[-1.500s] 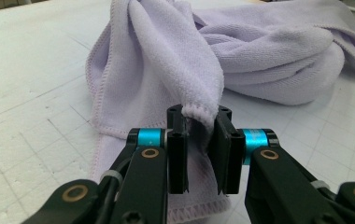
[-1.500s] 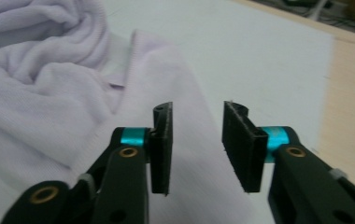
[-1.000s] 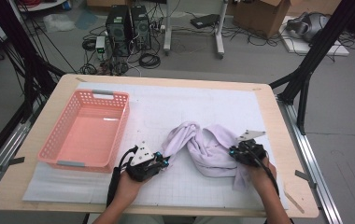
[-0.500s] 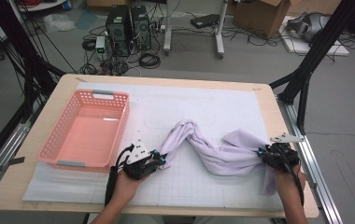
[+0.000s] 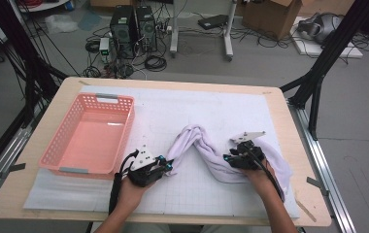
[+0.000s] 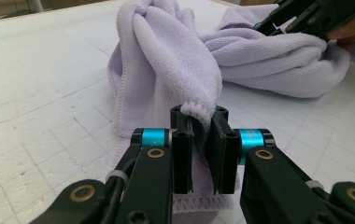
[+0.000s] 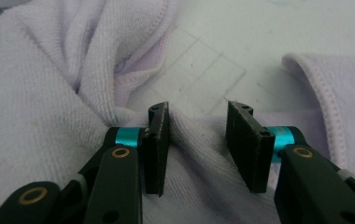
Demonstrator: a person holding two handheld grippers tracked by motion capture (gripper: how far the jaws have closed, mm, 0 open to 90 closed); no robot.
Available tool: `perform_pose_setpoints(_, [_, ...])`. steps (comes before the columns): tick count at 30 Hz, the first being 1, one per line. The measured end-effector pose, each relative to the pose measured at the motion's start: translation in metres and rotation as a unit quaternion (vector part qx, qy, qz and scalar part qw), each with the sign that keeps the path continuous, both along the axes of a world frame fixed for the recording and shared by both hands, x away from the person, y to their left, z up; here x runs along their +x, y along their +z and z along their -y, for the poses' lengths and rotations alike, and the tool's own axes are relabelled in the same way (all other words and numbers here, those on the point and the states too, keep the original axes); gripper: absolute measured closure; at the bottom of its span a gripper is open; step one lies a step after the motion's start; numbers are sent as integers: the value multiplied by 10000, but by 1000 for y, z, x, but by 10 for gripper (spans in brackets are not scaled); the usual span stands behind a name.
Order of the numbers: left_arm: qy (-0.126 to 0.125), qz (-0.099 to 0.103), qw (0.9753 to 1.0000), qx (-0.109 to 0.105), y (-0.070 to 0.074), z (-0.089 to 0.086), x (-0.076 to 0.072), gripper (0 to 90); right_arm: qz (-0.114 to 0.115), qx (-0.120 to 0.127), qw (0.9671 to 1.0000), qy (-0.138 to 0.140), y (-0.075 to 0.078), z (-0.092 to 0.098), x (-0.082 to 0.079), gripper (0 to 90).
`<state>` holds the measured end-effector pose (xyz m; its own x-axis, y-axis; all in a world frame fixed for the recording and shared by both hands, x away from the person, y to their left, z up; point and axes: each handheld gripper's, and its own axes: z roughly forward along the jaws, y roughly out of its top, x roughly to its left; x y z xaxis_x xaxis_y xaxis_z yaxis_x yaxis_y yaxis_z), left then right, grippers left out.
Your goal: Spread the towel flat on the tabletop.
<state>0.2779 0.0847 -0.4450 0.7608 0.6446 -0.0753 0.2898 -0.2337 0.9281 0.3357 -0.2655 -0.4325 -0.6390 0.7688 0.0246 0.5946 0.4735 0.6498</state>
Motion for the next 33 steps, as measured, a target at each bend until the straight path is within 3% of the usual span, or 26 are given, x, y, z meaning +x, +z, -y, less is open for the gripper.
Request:
perform_pose_setpoints(2, [13, 0, 10000, 10, 0, -1, 0, 804, -66, 221, 9997, -100, -2, 6, -4, 660])
perform_pose_setpoints(3, [33, 19, 10000, 37, 1, -1, 0, 805, -76, 280, 9996, -59, -2, 9, -9, 751])
perform_pose_setpoints(5, [71, 38, 10000, 47, 1, -2, -1, 806, -34, 221, 9997, 56, -1, 10, -18, 805])
perform_pose_setpoints(8, [125, 44, 9999, 48, 1, -4, -1, 805, 120, 122, 9997, 148, 0, 15, -30, 818])
perform_pose_setpoints(9, [163, 48, 9998, 61, 2, -5, 0, 802, 305, 116, 9994, 67, 2, 25, -46, 818])
perform_pose_setpoints(12, [281, 65, 9996, 29, 2, -8, 0, 797, 538, 11, 9984, -148, 8, 42, -67, 819])
perform_pose_setpoints(16, [378, 44, 9992, 83, 3, -9, 1, 780, 572, -296, 9972, -381, 13, 57, -88, 828])
perform_pose_setpoints(20, [465, -105, 9988, 81, 3, -10, 2, 580, 557, -307, 9965, -535, 18, 61, -103, 814])
perform_pose_setpoints(22, [535, -138, 9985, 24, 6, -11, 3, 476, 612, -73, 9964, -585, 21, 64, -105, 763])
perform_pose_setpoints(25, [569, -117, 9983, -41, 17, -12, 7, 418, 855, 94, 9926, -856, 27, 68, -101, 658])
perform_pose_setpoints(30, [590, -36, 9980, -202, 30, -10, 15, 412, 1028, 276, 9894, -986, 35, 72, -87, 626])
perform_pose_setpoints(33, [504, -123, 9986, -106, 36, 0, 27, 405, 1025, 554, 9879, -1019, 37, 73, -71, 606])
